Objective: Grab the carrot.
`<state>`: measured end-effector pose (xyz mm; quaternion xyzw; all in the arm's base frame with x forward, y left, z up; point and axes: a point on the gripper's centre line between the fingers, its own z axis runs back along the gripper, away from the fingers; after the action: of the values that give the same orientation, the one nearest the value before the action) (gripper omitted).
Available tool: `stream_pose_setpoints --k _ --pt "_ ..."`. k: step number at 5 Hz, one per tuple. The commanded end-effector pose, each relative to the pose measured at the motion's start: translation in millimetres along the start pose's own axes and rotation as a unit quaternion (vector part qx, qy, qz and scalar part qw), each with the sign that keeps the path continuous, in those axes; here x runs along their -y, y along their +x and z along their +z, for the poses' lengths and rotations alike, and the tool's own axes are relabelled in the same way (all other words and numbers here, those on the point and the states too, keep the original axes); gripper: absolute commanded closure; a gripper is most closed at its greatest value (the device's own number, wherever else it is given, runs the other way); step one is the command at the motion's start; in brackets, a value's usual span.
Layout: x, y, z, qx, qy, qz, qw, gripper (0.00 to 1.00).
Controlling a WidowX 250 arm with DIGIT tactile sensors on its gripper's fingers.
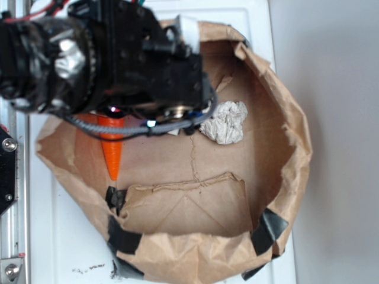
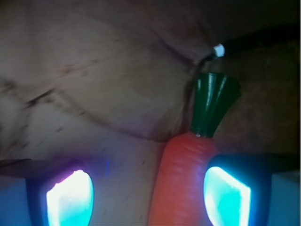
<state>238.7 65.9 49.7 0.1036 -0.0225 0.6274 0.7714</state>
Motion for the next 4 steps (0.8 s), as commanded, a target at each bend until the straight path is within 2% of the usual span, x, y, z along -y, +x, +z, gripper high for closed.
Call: stream_pose_setpoints --k 1,3,4 --pt "-14.4 0.9 0.6 0.022 -0.042 0.002 0.999 0.0" --pt "-13.6 -0.5 -18.4 0.02 -0.047 -0.026 0.998 0.0" --pt "-8.8 4.1 -20.2 -0.007 -0.05 -0.045 0.998 0.0"
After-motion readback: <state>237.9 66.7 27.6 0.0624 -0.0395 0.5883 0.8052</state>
